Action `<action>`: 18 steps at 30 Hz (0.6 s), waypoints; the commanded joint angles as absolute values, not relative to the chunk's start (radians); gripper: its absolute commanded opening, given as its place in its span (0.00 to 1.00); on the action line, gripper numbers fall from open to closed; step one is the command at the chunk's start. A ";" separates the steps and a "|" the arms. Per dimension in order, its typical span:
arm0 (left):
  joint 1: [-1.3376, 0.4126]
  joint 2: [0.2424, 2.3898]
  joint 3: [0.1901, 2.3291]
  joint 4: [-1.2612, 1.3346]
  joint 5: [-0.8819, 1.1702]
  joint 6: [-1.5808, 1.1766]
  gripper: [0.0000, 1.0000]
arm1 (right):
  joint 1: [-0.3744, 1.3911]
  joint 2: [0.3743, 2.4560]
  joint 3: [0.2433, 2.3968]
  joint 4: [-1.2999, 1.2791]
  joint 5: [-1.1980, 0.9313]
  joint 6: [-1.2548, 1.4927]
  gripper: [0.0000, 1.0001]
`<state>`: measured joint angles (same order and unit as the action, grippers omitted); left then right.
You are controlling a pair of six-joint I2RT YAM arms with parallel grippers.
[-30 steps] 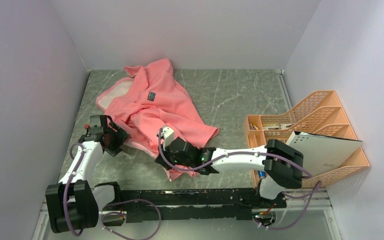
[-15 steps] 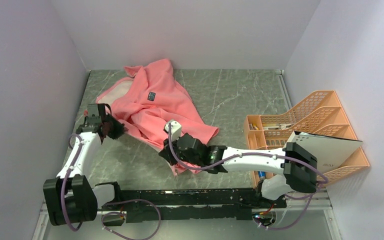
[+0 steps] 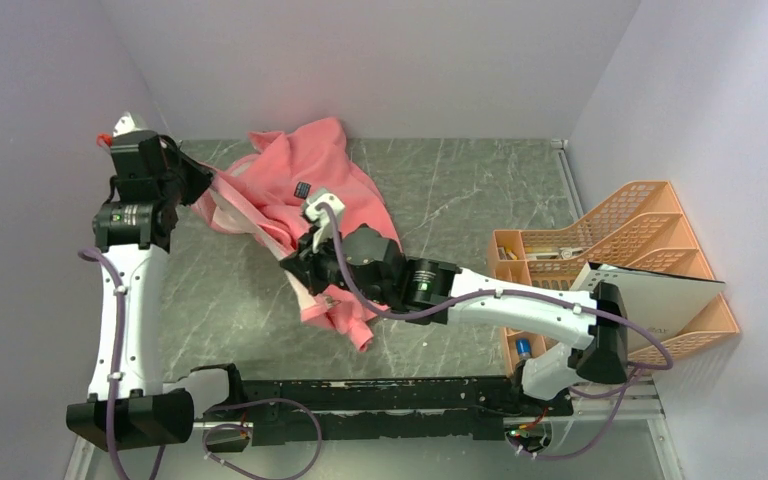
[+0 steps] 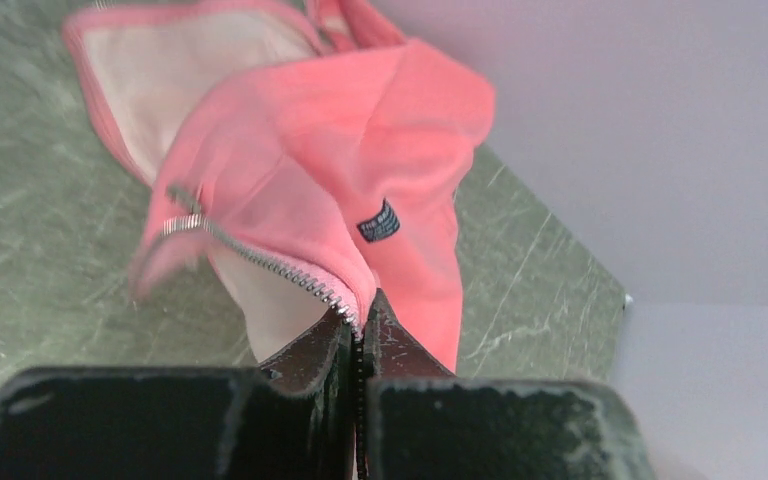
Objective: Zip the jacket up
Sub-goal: Flatten out the jacket at the center of the board.
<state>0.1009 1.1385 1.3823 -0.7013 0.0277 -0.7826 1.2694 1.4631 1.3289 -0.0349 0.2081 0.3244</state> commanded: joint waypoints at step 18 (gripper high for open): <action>-0.122 1.598 2.151 -0.578 0.013 -0.524 0.05 | 1.318 1.262 1.301 -0.230 0.341 0.466 0.00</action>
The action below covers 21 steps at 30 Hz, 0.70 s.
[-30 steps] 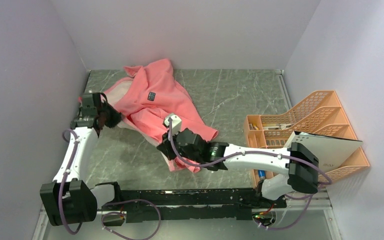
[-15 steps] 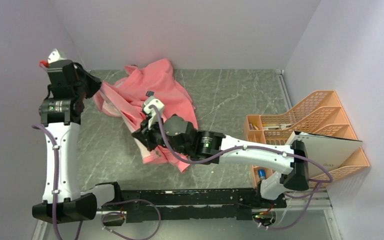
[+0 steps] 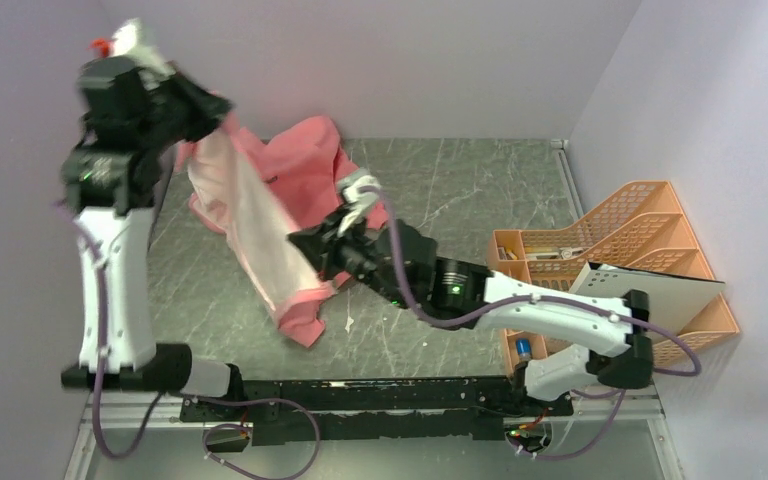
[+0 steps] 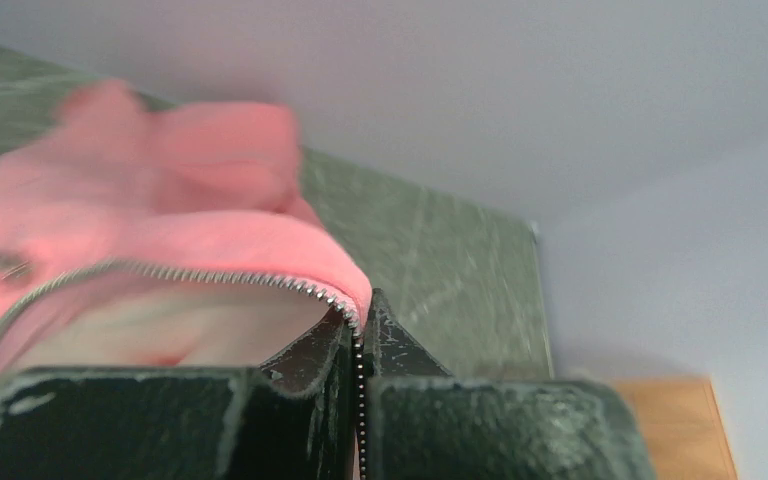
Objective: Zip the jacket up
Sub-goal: Flatten out the jacket at the center of the board.
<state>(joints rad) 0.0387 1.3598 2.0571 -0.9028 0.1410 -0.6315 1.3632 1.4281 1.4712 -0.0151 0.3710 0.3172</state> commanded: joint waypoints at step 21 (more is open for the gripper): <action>-0.682 2.426 2.451 -0.168 0.144 -0.515 0.05 | 0.913 0.808 0.898 -0.585 0.465 0.710 0.00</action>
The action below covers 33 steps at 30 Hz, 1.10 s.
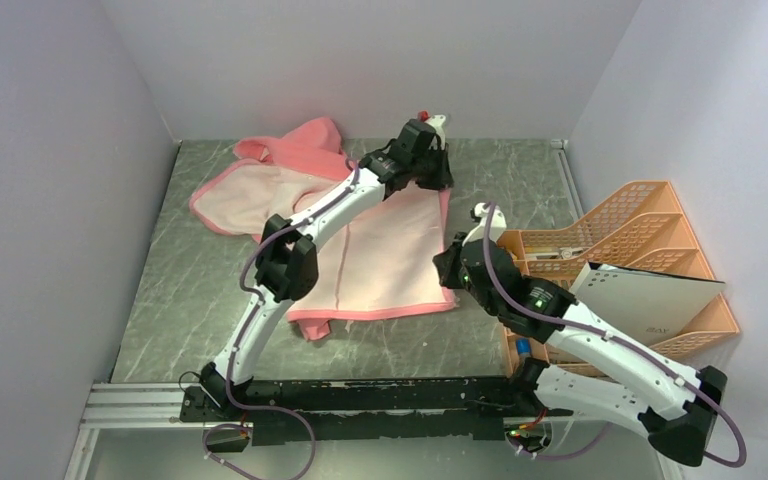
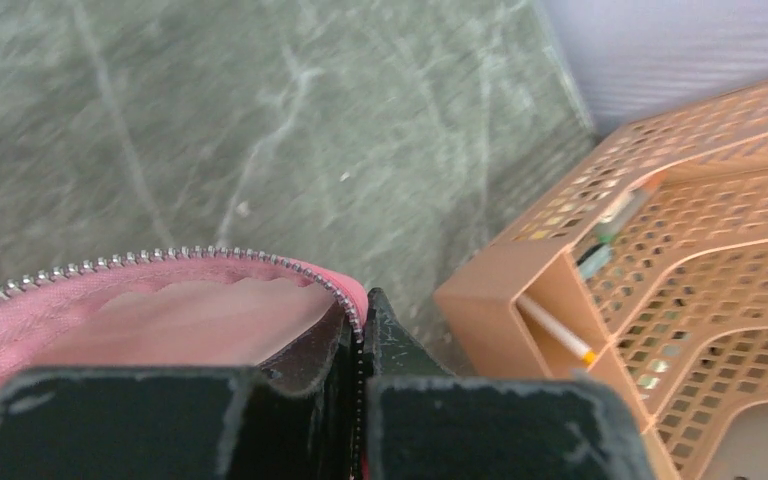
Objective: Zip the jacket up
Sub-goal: Flatten out the jacket at the center of the board.
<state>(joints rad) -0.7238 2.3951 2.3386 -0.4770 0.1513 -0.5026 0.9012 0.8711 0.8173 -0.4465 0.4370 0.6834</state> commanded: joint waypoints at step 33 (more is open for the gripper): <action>-0.354 2.276 1.859 0.234 0.469 -0.499 0.05 | 0.904 1.200 0.979 -0.320 0.074 0.460 0.00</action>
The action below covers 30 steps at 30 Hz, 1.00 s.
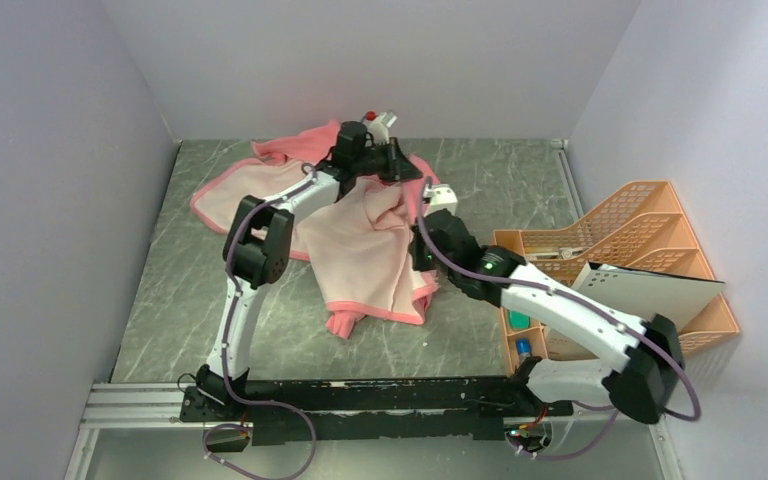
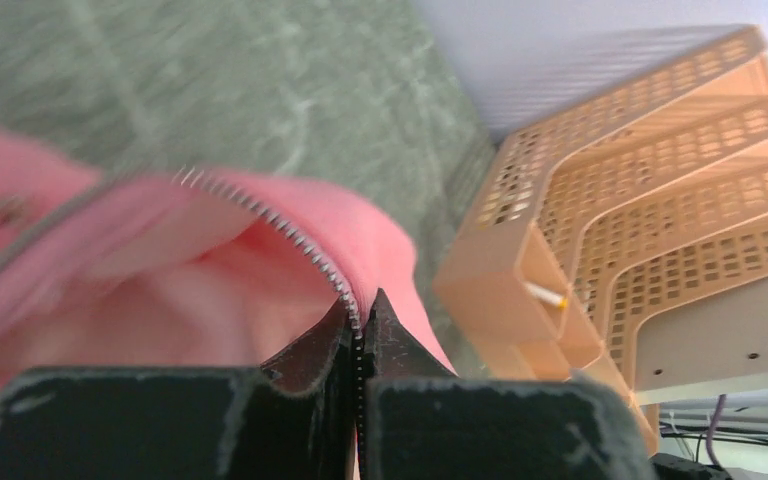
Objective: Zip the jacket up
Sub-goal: Flatten out the jacket at the center of the board.
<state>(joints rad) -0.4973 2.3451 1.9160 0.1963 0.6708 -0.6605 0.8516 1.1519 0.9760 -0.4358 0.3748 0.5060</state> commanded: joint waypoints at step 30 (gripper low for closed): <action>-0.026 1.762 1.478 0.018 0.107 -0.465 0.93 | 0.820 1.307 1.002 -0.266 0.115 0.608 0.85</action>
<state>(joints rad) -0.0452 1.8503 1.5089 0.1413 0.3122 -0.5125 0.8726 1.2995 1.0050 -0.2409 0.0822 0.5331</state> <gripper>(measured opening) 0.930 0.814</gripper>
